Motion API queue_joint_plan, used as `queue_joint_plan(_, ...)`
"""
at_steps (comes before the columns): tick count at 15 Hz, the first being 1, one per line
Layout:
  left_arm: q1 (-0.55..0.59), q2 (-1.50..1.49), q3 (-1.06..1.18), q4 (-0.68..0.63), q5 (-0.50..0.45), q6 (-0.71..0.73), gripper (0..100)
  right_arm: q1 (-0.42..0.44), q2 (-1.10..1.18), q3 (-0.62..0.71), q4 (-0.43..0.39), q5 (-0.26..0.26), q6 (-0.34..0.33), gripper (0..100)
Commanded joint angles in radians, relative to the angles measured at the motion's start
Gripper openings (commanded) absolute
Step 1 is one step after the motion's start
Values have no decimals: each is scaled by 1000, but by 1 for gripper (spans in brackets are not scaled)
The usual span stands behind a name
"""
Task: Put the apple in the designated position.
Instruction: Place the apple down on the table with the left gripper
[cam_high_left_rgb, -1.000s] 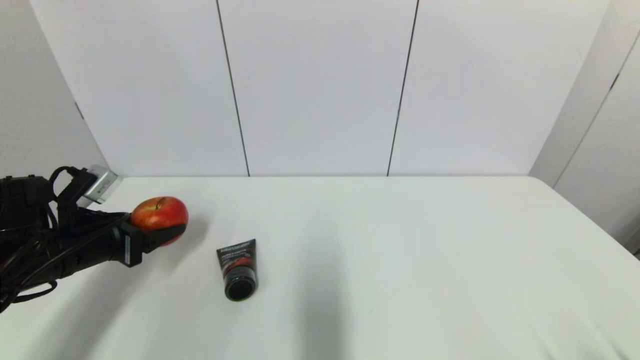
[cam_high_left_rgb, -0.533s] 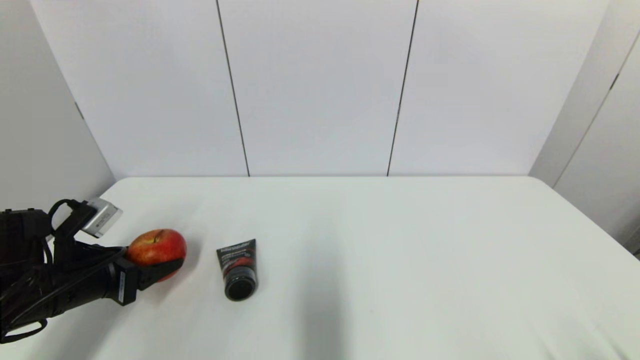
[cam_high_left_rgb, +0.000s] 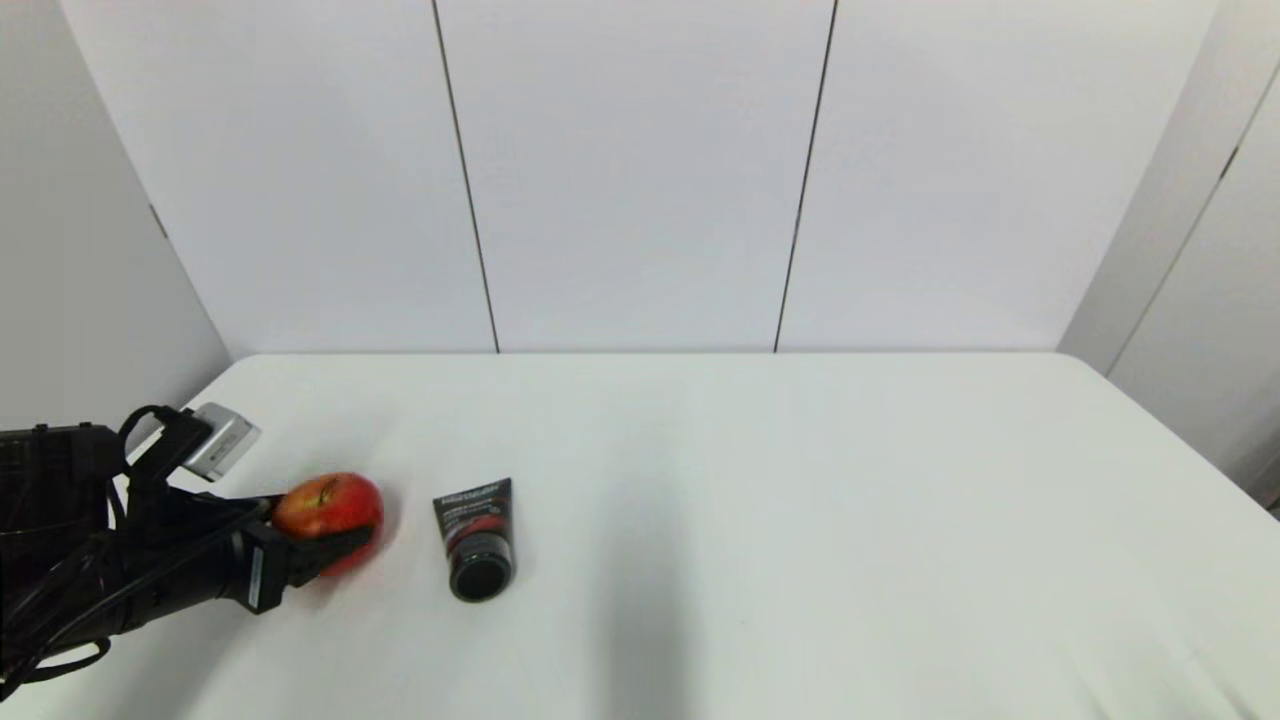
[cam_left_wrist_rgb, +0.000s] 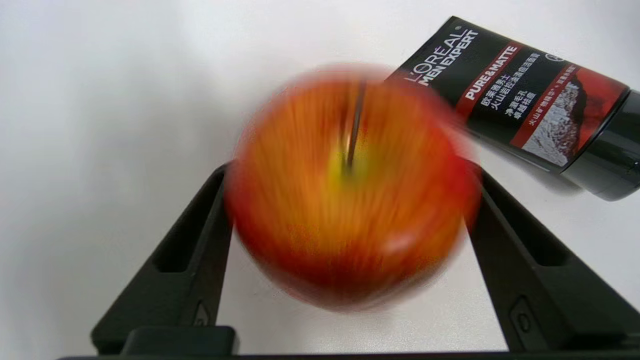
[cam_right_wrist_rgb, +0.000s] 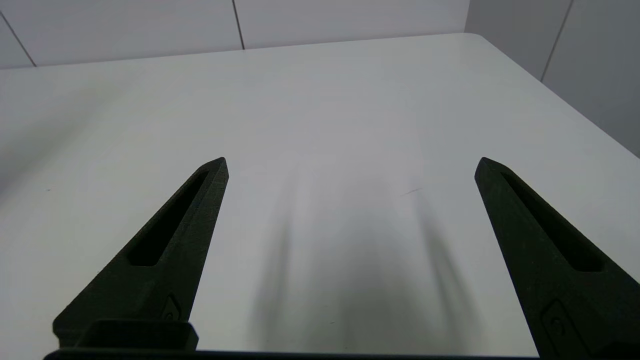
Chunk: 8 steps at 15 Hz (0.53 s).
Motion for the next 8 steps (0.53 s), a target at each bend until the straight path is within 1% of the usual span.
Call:
queue_joint_plan(1,0,1,1,0,-3,1,100,0,1,12,-1,0,0,100)
queue_joint_plan(6,0,-78,1,14,-4,-9,100,-1,1,12,-1,0,0,100)
queue_joint_plan(7,2,-133,1,45,-3,-12,100,0,1,12,-1,0,0,100)
queue_joint_plan(8,2,-220,0,105,-3,-19,100,0,1,12,-1,0,0,100)
